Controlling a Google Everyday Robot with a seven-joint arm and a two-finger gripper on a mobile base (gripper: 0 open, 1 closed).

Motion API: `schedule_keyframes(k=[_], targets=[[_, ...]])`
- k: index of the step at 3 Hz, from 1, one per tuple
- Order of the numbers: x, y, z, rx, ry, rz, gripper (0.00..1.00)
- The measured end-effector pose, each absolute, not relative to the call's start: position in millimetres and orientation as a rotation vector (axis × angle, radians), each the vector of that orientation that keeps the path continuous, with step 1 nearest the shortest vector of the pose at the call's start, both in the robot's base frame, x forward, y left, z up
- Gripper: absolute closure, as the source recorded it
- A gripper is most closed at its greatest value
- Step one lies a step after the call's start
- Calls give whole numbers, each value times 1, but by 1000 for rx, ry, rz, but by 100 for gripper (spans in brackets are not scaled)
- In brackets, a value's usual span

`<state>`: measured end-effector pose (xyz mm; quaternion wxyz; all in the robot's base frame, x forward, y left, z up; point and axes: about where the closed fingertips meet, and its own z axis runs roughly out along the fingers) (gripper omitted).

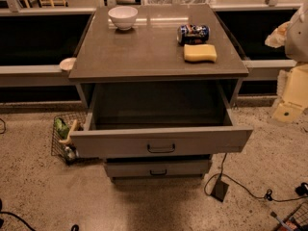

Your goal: Close top drawer

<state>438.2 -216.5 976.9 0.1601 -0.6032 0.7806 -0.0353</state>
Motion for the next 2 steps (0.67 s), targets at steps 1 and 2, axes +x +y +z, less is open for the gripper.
schedule_keyframes(k=[1,2], targets=[[438,-215,977,-1724,2217,-88,0],[443,-198,924,-1817,2159,76,0]])
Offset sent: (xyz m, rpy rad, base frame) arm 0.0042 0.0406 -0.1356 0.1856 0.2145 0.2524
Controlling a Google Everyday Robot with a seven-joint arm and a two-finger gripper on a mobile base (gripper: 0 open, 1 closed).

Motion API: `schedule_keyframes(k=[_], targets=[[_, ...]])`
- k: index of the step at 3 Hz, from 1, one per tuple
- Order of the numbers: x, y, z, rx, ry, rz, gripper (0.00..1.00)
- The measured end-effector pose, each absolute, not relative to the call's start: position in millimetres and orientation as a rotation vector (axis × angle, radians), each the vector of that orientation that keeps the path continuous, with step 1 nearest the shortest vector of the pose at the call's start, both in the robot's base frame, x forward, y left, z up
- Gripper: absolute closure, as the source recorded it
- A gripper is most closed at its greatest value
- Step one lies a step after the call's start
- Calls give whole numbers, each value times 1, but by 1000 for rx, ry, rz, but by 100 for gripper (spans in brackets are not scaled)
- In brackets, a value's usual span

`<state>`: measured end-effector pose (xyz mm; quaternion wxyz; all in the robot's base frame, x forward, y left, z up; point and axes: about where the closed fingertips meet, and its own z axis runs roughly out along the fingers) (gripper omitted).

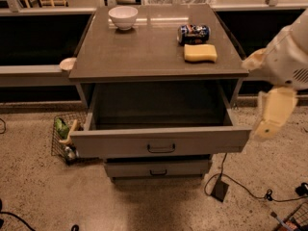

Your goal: Close top drawer

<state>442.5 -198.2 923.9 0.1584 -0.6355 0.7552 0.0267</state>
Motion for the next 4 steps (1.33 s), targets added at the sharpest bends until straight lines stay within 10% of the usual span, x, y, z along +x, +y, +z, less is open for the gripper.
schedule_keyframes(k=[2,4], targets=[[432,-167,801,-2041,2073,335,14],[426,-164,748,-2076,2089,445,62]])
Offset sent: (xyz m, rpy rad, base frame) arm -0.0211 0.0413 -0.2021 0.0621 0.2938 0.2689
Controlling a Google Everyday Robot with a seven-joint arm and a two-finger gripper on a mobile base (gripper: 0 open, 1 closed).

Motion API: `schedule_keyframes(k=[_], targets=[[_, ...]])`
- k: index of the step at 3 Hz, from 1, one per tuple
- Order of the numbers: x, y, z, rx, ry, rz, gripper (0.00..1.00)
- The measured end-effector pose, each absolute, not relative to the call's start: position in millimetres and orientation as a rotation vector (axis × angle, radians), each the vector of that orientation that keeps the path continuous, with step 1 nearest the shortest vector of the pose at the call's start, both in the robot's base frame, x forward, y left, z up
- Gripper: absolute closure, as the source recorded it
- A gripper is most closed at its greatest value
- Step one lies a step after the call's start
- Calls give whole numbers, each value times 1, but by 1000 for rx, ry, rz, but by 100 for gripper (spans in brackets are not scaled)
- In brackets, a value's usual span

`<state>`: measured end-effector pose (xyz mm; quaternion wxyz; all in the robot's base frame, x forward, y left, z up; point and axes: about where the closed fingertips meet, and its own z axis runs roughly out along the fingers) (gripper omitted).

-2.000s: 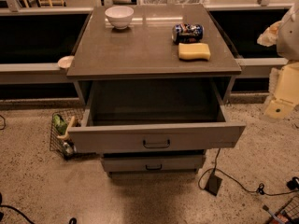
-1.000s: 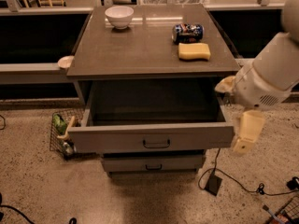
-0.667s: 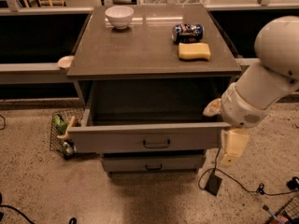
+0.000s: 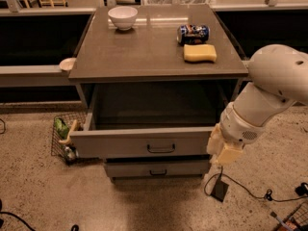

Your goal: Close top drawer

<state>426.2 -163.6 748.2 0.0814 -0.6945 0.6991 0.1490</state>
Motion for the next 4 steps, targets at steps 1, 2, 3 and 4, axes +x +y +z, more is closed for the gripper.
schedule_keyframes(k=[1,2,3,4], targets=[[427,-162,739,-2104,2092,434,84],[438,-161,702,-2180,2069,385,100],[461,-166,666,-2231,2035,295,100],[487,-176,642,-2234,2010,199,100]])
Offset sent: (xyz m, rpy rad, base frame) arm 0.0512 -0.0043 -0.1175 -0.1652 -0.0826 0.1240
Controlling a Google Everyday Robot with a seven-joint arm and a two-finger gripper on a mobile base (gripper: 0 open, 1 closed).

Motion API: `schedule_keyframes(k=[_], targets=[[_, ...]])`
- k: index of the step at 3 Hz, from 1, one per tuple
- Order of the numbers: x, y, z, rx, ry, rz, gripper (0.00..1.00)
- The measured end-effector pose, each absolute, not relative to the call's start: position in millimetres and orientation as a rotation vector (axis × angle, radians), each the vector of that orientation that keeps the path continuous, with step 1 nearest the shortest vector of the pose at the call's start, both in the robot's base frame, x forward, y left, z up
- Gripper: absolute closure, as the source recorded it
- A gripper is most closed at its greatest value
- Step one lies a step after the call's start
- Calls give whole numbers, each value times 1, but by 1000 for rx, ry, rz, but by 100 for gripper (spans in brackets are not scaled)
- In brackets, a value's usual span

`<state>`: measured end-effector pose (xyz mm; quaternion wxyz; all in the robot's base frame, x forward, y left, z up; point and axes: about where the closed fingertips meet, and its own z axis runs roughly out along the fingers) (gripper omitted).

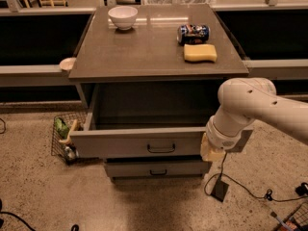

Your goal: Close top drawer

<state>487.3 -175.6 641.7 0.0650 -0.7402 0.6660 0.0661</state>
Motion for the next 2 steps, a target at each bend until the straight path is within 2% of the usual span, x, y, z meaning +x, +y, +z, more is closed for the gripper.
schedule_keyframes(k=[1,2], targets=[[500,-182,636,-2218,2002,155,100],[512,-190,633,-2156,1979,199,82]])
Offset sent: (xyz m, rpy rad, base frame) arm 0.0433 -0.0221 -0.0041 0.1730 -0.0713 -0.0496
